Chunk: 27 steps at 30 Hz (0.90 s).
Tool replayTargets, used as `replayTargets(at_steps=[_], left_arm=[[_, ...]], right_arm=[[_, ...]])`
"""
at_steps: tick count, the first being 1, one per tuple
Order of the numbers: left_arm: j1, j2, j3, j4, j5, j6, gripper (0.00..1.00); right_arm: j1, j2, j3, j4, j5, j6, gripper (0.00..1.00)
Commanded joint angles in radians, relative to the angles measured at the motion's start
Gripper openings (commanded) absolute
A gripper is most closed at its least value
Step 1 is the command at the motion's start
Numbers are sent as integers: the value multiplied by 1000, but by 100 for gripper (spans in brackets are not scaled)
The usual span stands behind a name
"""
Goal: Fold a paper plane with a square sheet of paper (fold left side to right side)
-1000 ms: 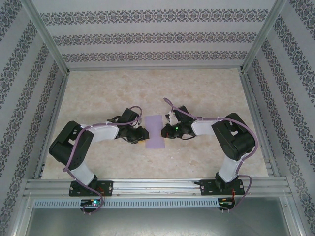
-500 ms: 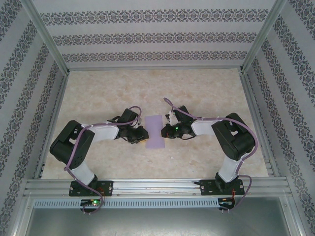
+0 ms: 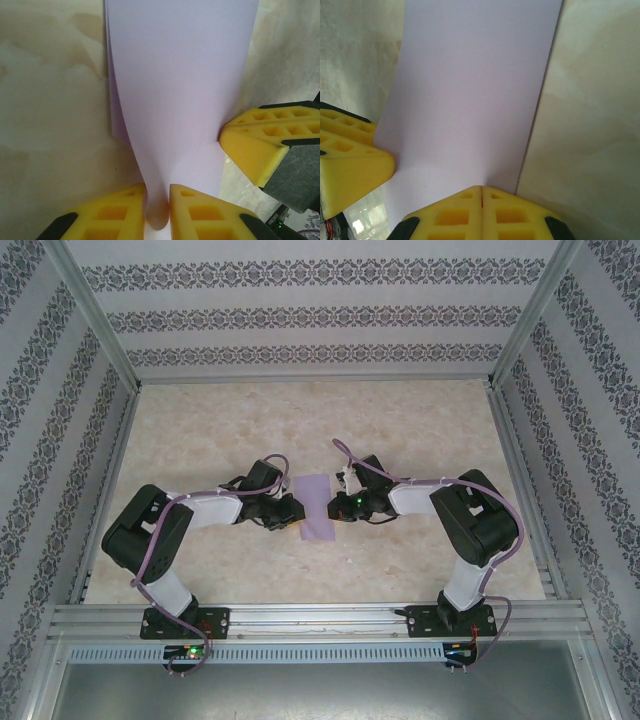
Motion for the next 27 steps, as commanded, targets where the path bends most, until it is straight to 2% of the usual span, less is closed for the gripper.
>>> replayTargets(at_steps=[1,7,11,18,21,27], left_arm=[[-8,-28,-13,28,-4,-4,21],[-7,-29,-5,50,7,-15,21],[-5,-53,-6,17,-17,3,27],[-1,-67,0,9,-2,8,27],[-2,-57,0,6,0,11,22],[-1,-45,-19,45,19,-16,6]], right_arm=[[11,33,-18,-26,53,-6,0],[10,34,-22,-27,55,-6,0],[11,37,-22,-26,56,-7,0],[11,39,-19,-26,57,-8,0],[11,38,-19,-26,57,-7,0],[10,20,-13,-25,50,-21,0]])
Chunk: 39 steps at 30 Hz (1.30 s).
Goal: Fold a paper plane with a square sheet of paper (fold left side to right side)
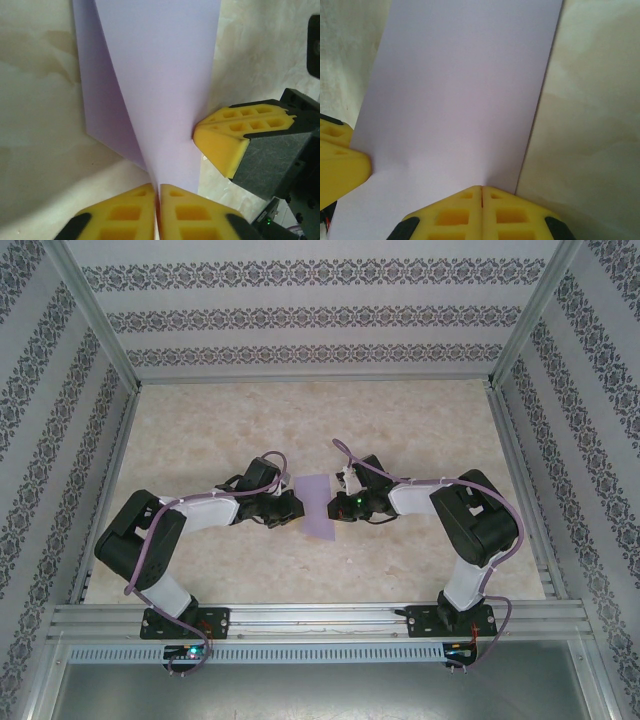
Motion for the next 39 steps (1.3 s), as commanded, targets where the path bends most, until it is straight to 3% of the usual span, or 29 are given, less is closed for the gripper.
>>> replayTargets(at_steps=[1,4,12,20,24,28,33,39], left_arm=[[-2,3,-16,35,20,-18,3],[-2,-5,-23,46,28,-45,0],[-2,-29,-59,124,56,-202,0],[-3,-11,-69,168,86,-291,0],[-2,-15,-72,162,80,-299,0],[-2,-19,-69,149,79,-294,0],[-2,-24,-69,131,70,-284,0],[-2,-27,-70,126,67,-282,0]], right_arm=[[9,15,-7,-25,47,-27,0],[4,-20,7,-27,43,-56,2],[42,-277,-44,-15,196,-244,30],[290,-479,-235,107,549,-459,44],[455,-473,-304,193,728,-575,51],[558,-410,-293,206,871,-620,56],[587,-312,-231,206,933,-631,63],[587,-238,-156,207,942,-652,62]])
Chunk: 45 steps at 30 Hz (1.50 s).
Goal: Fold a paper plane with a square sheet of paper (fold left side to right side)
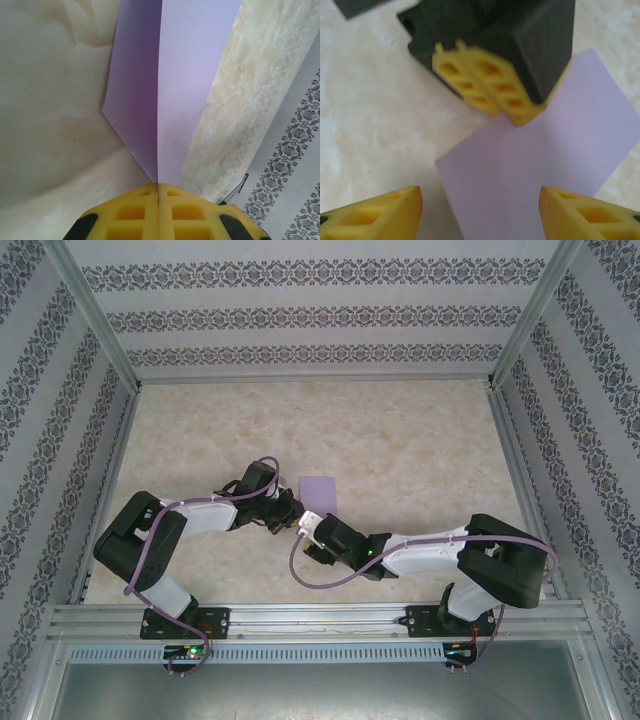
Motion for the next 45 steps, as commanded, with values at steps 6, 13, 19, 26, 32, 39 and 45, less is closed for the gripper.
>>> replayTargets(at_steps=[6,13,19,26,32,39,45], left_arm=[[-2,-21,-7,-5,0,1,0],[-2,-47,19,-87,-36,54,10],[25,-111,86,-257,-73,163,26],[83,-144,194,-454,-92,357,27],[78,8,341,-508,-47,501,6],[54,227,478,-497,11,582,5],[44,348,554,-546,-24,642,3]], right_arm=[[9,36,54,24,32,-20,46],[2,23,42,8,-7,24,8],[-40,-6,4,14,-140,127,0],[-125,-35,-45,85,-355,281,0],[-170,3,-72,175,-475,365,0],[-207,61,-76,254,-561,437,0],[-224,93,-77,284,-602,469,0]])
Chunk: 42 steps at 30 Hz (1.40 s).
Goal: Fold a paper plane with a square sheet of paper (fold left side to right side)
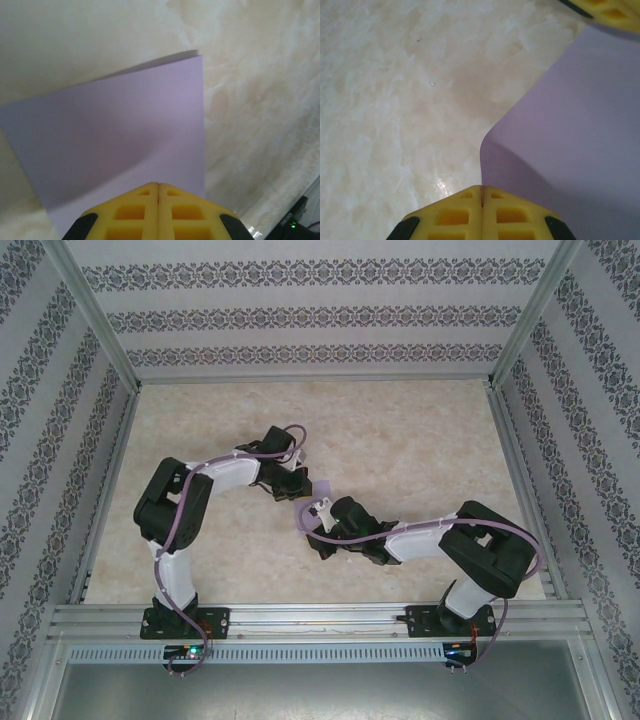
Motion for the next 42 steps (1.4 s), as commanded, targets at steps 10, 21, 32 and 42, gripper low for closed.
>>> replayTargets(at_steps=[10,21,32,42], left_arm=[[-13,99,24,-55,-69,93,2],[-13,107,-20,-45,-137,75,0],[-13,107,-14,-56,-148,76,0],[-13,106,-16,-54,-149,73,0]], right_arm=[[-48,17,-23,72,-91,83,0],[-119,29,-27,69,-99,155,0],[-168,25,-14,16,-53,165,0],[-197,6,3,-37,-47,138,0]])
